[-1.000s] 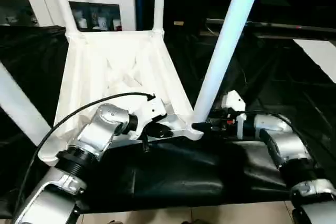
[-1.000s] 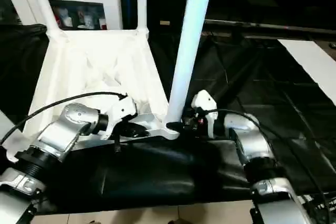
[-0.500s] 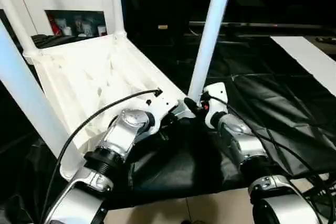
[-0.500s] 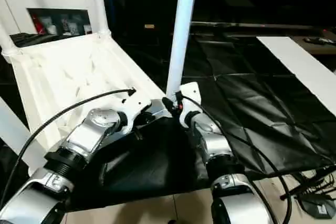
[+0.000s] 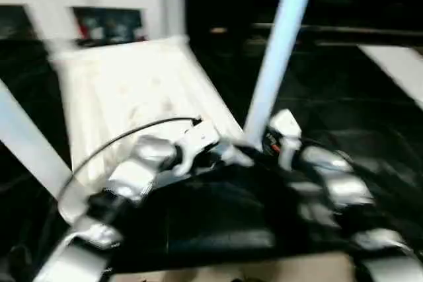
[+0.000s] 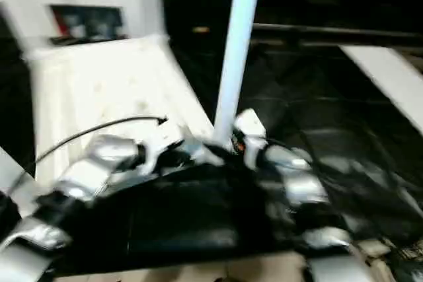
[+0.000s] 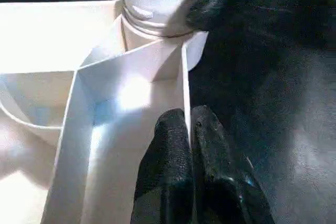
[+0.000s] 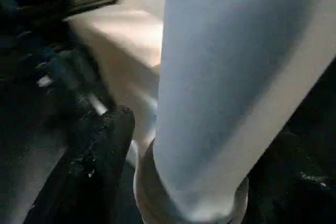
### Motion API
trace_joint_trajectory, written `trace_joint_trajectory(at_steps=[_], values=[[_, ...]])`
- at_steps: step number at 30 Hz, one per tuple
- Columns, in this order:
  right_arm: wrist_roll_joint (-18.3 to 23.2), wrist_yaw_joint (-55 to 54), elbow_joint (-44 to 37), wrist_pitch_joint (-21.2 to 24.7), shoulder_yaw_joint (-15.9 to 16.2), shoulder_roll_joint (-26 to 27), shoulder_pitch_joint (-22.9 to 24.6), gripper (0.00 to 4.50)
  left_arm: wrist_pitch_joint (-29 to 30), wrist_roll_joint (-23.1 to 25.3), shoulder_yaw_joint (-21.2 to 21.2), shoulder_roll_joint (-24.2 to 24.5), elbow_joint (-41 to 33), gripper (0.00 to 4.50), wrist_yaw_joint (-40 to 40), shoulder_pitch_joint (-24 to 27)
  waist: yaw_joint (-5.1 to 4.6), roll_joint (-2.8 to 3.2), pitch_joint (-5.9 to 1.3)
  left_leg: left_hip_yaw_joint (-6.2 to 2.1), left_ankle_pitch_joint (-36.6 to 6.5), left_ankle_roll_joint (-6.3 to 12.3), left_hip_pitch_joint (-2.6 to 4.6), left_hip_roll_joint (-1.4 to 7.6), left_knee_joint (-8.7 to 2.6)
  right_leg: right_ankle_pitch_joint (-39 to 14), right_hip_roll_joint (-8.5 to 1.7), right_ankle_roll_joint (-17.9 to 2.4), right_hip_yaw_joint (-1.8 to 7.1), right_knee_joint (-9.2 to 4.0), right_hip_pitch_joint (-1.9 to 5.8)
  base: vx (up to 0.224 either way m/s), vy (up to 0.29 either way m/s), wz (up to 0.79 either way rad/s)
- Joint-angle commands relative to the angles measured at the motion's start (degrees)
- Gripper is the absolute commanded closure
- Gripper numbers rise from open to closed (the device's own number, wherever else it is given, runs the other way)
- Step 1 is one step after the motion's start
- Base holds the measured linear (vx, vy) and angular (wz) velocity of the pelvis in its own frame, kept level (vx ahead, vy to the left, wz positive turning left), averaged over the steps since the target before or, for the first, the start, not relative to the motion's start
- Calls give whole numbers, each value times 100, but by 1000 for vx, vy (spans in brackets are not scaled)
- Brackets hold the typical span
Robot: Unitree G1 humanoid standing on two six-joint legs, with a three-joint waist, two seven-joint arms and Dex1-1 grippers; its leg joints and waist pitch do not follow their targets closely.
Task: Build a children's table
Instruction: Rotate leg to tighten
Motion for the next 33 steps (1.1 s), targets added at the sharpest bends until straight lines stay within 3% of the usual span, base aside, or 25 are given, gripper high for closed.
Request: trace_joint_trajectory(at_steps=[1, 4, 5, 10, 11, 17, 22, 24, 25, 26, 28, 29, 30, 31, 33], values=[[62, 585, -170, 71, 212, -110, 37, 124, 47, -219, -399, 95, -175, 450, -685, 179, 11, -48, -310, 109, -100, 1011, -153, -26, -230, 213, -252, -1645, 298, -224, 427, 0, 0, 0], [66, 814, -176, 140, 218, -265, -7, 124, 40, -305, -424, 287, -350, 450, -1025, 210, 17, -39, -299, 109, -186, 965, -136, -10, -234, -49, -242, -1635, 294, -236, 399, 0, 0, 0], [67, 893, -162, 129, 237, -312, -13, 124, 25, -342, -428, 350, -368, 450, -1165, 220, 31, 8, -292, 107, -248, 876, -125, 5, -241, -173, -229, -1620, 290, -237, 379, 0, 0, 0], [128, 1038, -202, 201, 253, -366, -6, 124, 26, -426, -446, 449, -410, 450, -1418, 248, 7, 13, -270, 85, -635, 543, -138, 15, -277, -687, -221, -1417, 289, -292, 391, 0, 0, 0], [186, 1149, -234, 271, 258, -392, 8, 139, 61, -456, -435, 467, -437, 450, -1428, 249, 9, -12, -274, 87, -672, 490, -139, 13, -275, -718, -219, -1383, 294, -291, 391, 0, 0, 0], [156, 1255, -151, 320, 314, -360, 33, 190, 50, -450, -342, 472, -360, 450, -1236, 239, 18, -30, -295, 93, -379, 557, -161, -5, -240, -373, -216, -1434, 303, -244, 401, 0, 0, 0], [90, 647, 19, 320, 180, -128, 3, 196, 39, -293, -88, 225, -28, 450, -514, 130, 16, -37, -277, 92, -472, 517, -173, -6, -244, -610, -219, -1360, 302, -273, 399, 0, 0, 0], [-34, -34, 249, 365, 66, 86, -57, 196, 25, -200, 50, 60, 173, 450, -30, 44, -2, -34, -241, 84, -892, 301, -164, -23, -263, -1556, -220, -1036, 290, -380, 368, 0, 0, 0], [-68, -211, 308, 414, 46, 134, -78, 196, 23, -173, 68, 35, 210, 450, 64, 29, -14, -40, -239, 77, -948, 254, -168, -24, -273, -1755, -224, -963, 286, -394, 367, -51, 3, -4], [-236, -1182, 601, 565, -56, 430, -158, 197, 75, -30, 162, -151, 413, 450, 638, -62, -40, 6, -229, 64, -1051, 168, -172, -30, -292, -2023, -210, -828, 279, -428, 351, -51, 3, -4], [-284, -1561, 704, 630, -101, 560, -183, 197, 109, 20, 198, -239, 483, 450, 873, -96, -83, -8, -213, 63, -1258, 98, -166, -46, -302, -2376, -196, -689, 266, -473, 320, -57, 4, -4], [-316, -2249, 862, 770, -204, 831, -231, 197, 211, 67, 271, -442, 582, 450, 1278, -156, -139, 30, -219, 39, -1458, 21, -155, -59, -306, -2740, -196, -514, 241, -524, 310, -61, 4, -3], [-311, -2538, 930, 836, -256, 961, -257, 198, 245, 94, 295, -532, 622, 450, 1456, -180, -135, 91, -212, 23, -1518, 7, -149, -66, -315, -2827, -195, -466, 234, -542, 309, -58, 5, -4], [-308, -3470, 1208, 928, -425, 1300, -397, 198, 323, 162, 338, -800, 768, 450, 1915, -272, -183, 98, -206, 17, -1590, -6, -168, -73, -314, -2949, -197, -387, 223, -570, 294, 0, 0, 0], [-292, -3934, 1376, 957, -528, 1478, -489, 198, 343, 209, 368, -952, 862, 450, 2199, -328, -216, 66, -211, -3, -1724, -29, -159, -108, -300, -3275, -190, -225, 174, -622, 282, 0, 0, 0]])
